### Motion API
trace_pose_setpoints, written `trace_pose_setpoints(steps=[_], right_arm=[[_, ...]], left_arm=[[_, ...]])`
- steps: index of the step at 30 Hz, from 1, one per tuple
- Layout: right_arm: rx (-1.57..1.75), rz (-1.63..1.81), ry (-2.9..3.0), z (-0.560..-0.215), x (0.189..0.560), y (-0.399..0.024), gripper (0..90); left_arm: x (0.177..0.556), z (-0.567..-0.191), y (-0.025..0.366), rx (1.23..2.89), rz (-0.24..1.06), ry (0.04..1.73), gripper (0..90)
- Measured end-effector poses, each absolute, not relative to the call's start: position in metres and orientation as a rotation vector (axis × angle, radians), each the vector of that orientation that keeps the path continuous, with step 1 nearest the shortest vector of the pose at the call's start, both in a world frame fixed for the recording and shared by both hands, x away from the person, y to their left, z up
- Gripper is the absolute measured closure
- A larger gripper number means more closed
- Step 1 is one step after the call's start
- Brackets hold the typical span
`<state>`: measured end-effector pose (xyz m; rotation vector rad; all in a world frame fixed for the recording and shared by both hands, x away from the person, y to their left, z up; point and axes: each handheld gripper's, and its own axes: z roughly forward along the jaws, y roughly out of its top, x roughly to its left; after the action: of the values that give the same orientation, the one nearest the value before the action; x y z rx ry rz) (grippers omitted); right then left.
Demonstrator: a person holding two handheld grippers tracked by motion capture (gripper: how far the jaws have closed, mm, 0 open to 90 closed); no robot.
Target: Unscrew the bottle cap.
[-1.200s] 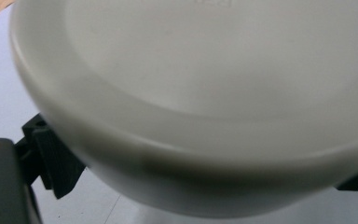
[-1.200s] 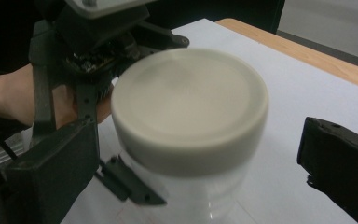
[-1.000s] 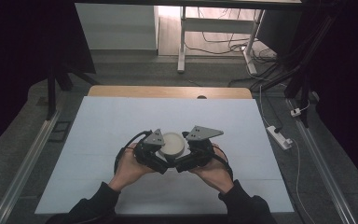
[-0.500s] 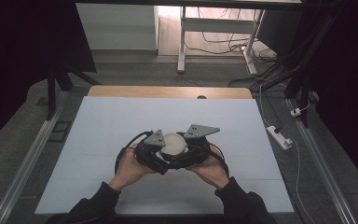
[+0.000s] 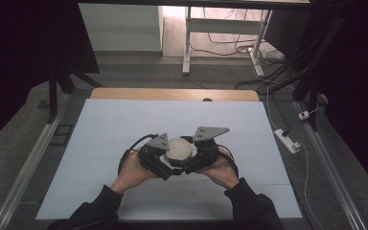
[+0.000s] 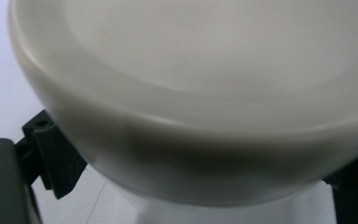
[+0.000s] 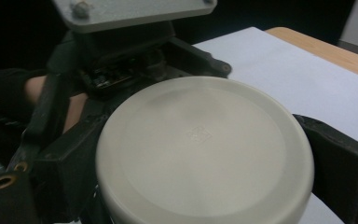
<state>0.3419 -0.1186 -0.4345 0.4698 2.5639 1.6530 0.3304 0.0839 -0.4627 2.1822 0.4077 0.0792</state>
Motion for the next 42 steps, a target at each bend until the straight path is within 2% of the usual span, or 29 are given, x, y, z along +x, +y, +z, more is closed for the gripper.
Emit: trace_pose_setpoints(steps=[4, 10, 12, 14, 19, 26, 35, 42], right_arm=[[0.337, 1.701, 2.635, -0.435, 0.348, -0.123, 7.7], [0.24, 1.721, 2.671, -0.437, 0.352, -0.127, 7.5], [0.29, 1.711, 2.647, -0.437, 0.35, -0.126, 6.3], [0.34, 1.71, 2.611, -0.436, 0.349, -0.125, 0.9], [0.481, 1.661, 2.502, -0.427, 0.343, -0.123, 0.0], [0.623, 1.577, 2.406, -0.43, 0.334, -0.113, 0.2], [0.622, 1.551, 2.38, -0.436, 0.33, -0.105, 6.6], [0.546, 1.569, 2.425, -0.434, 0.332, -0.109, 6.8]], left_arm=[[0.33, -0.463, 0.084, 2.193, 0.033, 0.325, 7.6], [0.329, -0.464, 0.081, 2.205, 0.044, 0.317, 7.6], [0.329, -0.464, 0.081, 2.197, 0.075, 0.353, 7.6], [0.329, -0.463, 0.083, 2.188, 0.097, 0.389, 7.6], [0.33, -0.463, 0.087, 2.17, 0.151, 0.465, 7.6], [0.331, -0.463, 0.088, 2.153, 0.225, 0.574, 7.6], [0.328, -0.461, 0.084, 2.155, 0.223, 0.557, 7.6], [0.33, -0.46, 0.088, 2.179, 0.184, 0.483, 7.6]])
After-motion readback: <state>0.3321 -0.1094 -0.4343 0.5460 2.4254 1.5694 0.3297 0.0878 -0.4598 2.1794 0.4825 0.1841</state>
